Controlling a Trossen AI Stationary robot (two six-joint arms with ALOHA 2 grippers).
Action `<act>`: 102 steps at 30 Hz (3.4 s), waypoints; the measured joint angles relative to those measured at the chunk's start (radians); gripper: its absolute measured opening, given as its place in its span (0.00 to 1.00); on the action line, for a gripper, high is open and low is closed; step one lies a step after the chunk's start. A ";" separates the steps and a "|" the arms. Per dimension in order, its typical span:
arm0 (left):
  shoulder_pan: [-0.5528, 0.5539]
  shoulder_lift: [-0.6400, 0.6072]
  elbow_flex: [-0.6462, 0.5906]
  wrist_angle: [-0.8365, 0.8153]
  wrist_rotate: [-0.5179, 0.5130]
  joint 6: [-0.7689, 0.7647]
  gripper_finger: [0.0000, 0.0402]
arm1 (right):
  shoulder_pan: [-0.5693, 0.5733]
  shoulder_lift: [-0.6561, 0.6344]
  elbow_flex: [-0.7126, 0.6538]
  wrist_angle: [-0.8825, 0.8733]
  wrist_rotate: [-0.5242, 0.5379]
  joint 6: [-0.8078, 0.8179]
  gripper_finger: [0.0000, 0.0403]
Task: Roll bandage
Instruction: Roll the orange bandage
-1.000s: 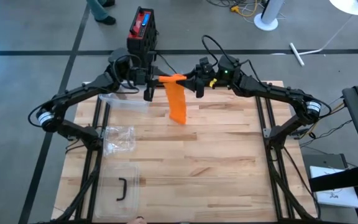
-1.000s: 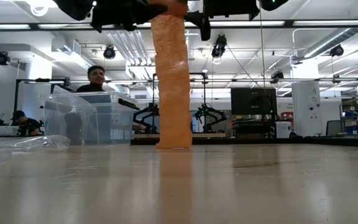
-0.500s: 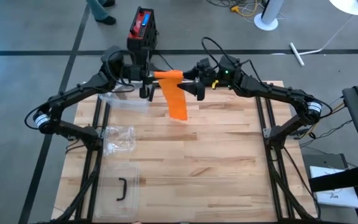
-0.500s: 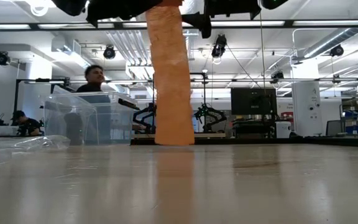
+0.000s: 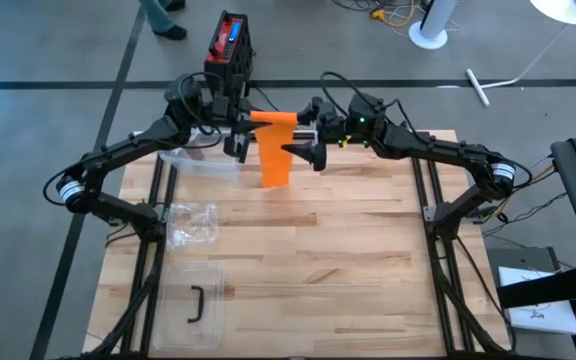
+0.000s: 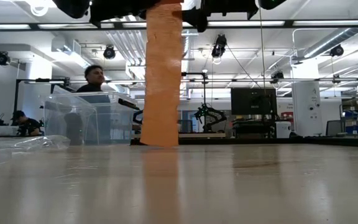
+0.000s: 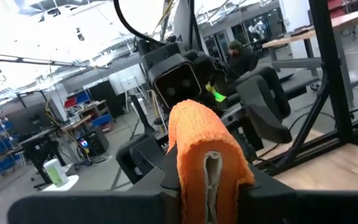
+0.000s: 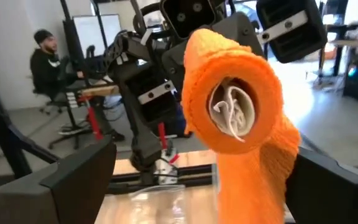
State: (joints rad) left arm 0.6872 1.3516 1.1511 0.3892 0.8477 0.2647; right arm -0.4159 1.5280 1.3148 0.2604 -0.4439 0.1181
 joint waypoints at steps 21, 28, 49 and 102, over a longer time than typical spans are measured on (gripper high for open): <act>-0.014 0.004 -0.002 0.048 0.036 -0.014 0.11 | 0.006 0.000 0.006 0.085 -0.077 0.258 0.58; -0.042 0.011 -0.002 0.058 0.035 -0.013 0.11 | 0.003 0.007 0.006 0.070 -0.073 0.322 0.83; -0.049 0.039 -0.002 0.047 0.024 0.135 0.11 | 0.005 0.005 0.006 0.126 -0.025 0.514 0.98; -0.051 0.042 -0.002 -0.090 -0.088 0.556 0.12 | 0.003 0.007 0.005 0.005 0.104 0.344 0.54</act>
State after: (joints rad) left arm 0.6365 1.3933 1.1496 0.2994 0.7601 0.8210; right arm -0.4129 1.5352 1.3201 0.2657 -0.3397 0.4618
